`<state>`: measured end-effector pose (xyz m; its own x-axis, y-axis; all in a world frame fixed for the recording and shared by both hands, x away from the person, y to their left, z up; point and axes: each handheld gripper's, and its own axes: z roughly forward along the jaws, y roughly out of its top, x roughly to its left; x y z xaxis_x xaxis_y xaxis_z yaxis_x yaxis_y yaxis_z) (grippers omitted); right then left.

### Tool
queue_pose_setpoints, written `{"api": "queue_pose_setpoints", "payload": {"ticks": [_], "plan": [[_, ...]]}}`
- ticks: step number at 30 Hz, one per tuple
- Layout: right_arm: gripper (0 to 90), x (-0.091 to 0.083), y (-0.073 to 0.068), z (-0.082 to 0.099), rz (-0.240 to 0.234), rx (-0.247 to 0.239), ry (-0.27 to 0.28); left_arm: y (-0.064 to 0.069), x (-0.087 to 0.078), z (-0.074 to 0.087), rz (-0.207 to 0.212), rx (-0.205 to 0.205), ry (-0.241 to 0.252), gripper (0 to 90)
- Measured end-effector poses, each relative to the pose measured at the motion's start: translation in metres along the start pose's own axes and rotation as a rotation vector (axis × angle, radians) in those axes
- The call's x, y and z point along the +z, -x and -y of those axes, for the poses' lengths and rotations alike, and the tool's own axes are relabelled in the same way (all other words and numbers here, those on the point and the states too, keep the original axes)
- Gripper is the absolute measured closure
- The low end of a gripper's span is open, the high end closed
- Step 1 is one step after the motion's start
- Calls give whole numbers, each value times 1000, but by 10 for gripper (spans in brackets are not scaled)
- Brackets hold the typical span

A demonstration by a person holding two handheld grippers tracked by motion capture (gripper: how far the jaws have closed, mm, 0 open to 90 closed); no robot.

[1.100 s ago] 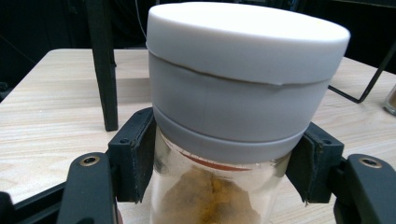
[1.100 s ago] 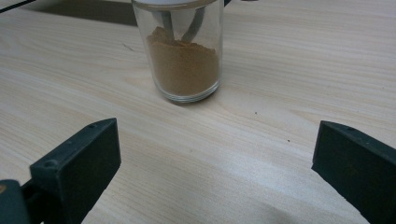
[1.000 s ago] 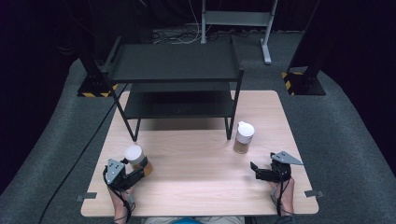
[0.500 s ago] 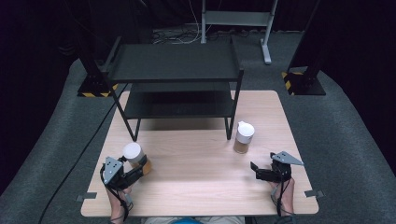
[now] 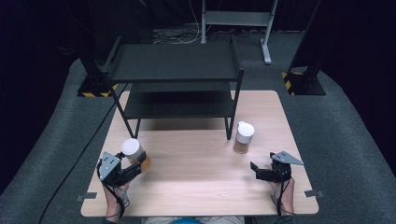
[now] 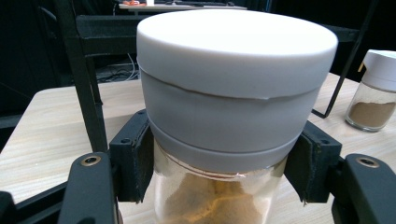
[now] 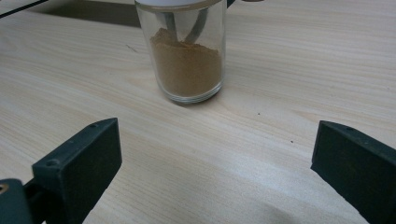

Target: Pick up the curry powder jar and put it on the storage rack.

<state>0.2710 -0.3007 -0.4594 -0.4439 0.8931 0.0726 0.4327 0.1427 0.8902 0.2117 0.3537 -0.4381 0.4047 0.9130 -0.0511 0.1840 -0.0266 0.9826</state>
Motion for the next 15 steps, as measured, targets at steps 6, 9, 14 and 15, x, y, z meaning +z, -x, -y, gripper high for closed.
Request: {"api": "queue_pose_setpoints", "payload": {"ticks": [6,9,14,15], "plan": [[4,0,1,0,-3,0,-2,-5,-2,-7,13,9,-5,339],[5,0,1,-1,-7,-2,-4,-8,-4,-10,22,13,-1,339],[5,1,1,-1,-6,-2,-5,-9,-4,-15,27,24,0,340],[5,1,1,-1,-6,-2,-5,-9,-3,-16,29,27,-1,340]]}}
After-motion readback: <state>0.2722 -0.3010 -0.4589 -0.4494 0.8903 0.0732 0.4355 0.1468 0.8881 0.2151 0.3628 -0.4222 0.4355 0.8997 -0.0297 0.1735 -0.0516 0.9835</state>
